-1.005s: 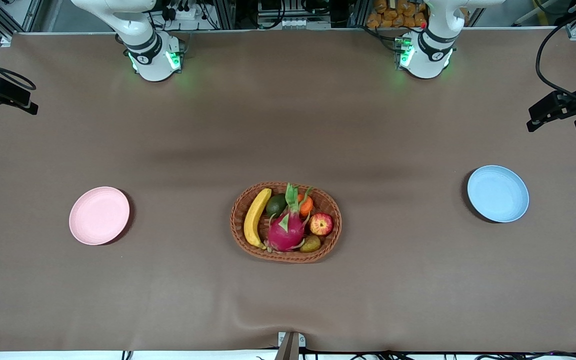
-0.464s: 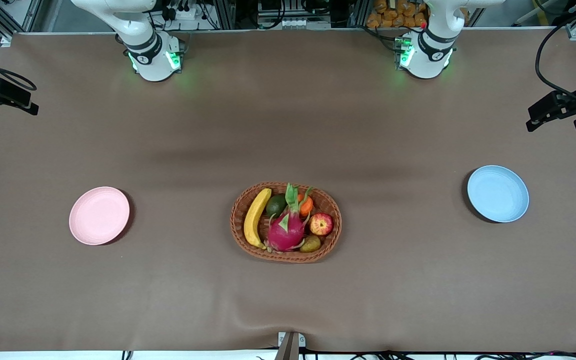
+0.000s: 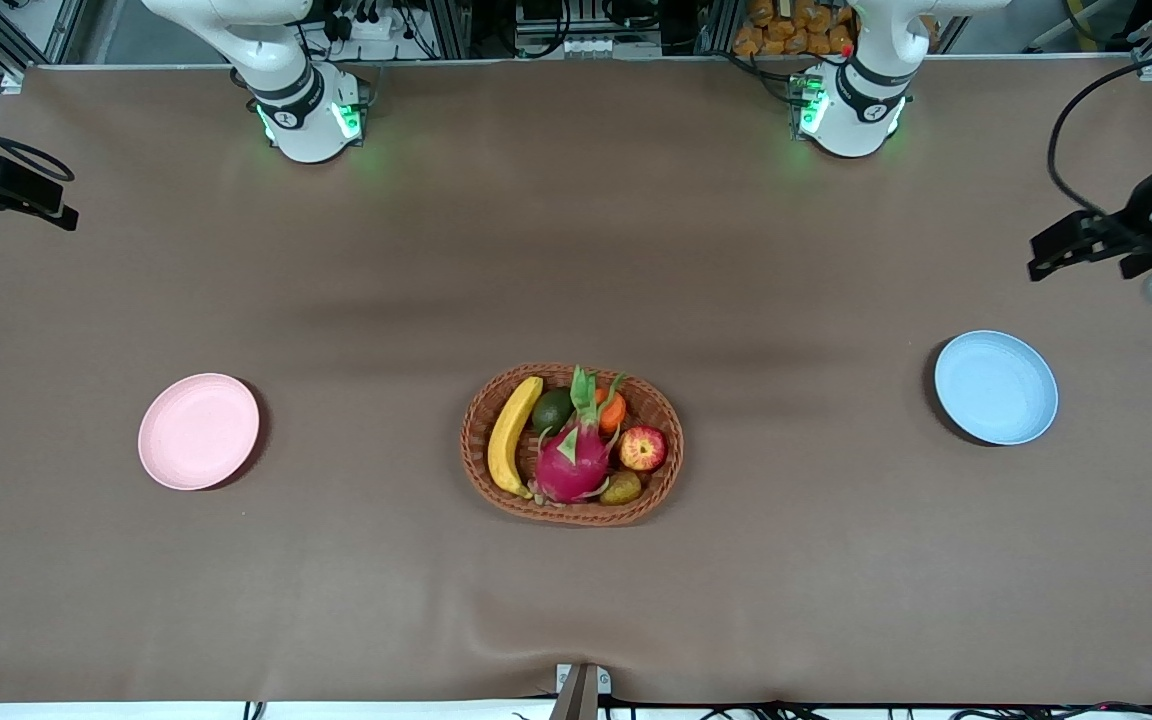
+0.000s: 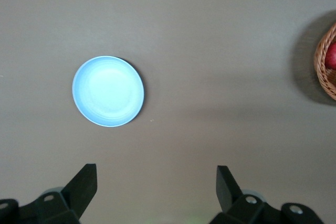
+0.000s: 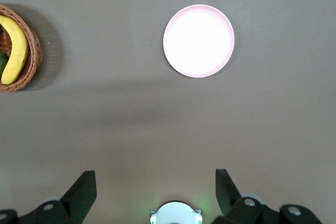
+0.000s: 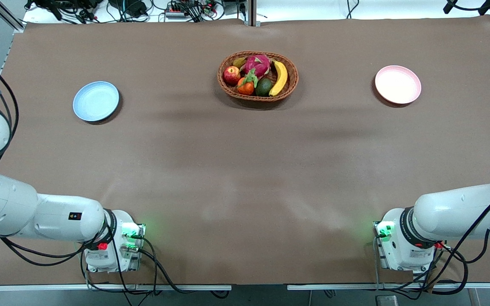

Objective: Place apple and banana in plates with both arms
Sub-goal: 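Move the left gripper over the basket above the red apple, then lower the left gripper onto the red apple and close it, then carry the apple to the blue plate while the right gripper reaches the banana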

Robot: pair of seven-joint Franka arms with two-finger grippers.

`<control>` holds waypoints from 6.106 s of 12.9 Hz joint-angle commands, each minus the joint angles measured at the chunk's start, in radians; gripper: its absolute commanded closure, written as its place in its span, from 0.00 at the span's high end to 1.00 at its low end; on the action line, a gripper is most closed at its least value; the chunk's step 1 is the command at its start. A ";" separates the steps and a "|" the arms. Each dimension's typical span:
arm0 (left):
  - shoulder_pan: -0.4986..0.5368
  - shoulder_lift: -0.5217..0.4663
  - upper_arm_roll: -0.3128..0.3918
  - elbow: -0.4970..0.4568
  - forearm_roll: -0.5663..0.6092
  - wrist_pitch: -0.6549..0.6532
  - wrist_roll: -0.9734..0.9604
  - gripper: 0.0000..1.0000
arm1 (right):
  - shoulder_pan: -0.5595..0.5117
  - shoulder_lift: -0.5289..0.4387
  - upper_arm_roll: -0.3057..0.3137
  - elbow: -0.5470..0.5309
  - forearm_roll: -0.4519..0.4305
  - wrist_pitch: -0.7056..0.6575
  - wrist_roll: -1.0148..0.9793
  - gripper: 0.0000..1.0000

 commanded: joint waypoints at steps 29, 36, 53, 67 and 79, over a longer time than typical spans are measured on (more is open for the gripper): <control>-0.392 0.661 -0.098 0.176 -0.010 0.714 -0.312 1.00 | -0.003 0.013 0.007 -0.004 -0.005 -0.006 0.004 1.00; -0.422 0.752 -0.098 0.176 -0.012 0.892 -0.323 1.00 | -0.003 0.015 0.007 -0.005 -0.005 -0.006 0.004 1.00; -0.445 0.781 -0.098 0.168 -0.015 0.898 -0.315 1.00 | 0.001 0.022 0.009 -0.011 -0.004 -0.002 0.004 1.00; -0.444 0.807 -0.090 0.165 -0.006 0.900 -0.283 0.78 | 0.009 0.025 0.009 -0.011 -0.004 0.005 0.004 1.00; -0.430 0.689 -0.090 0.176 -0.007 0.742 -0.287 0.23 | 0.165 0.102 0.009 -0.091 -0.002 0.180 0.033 1.00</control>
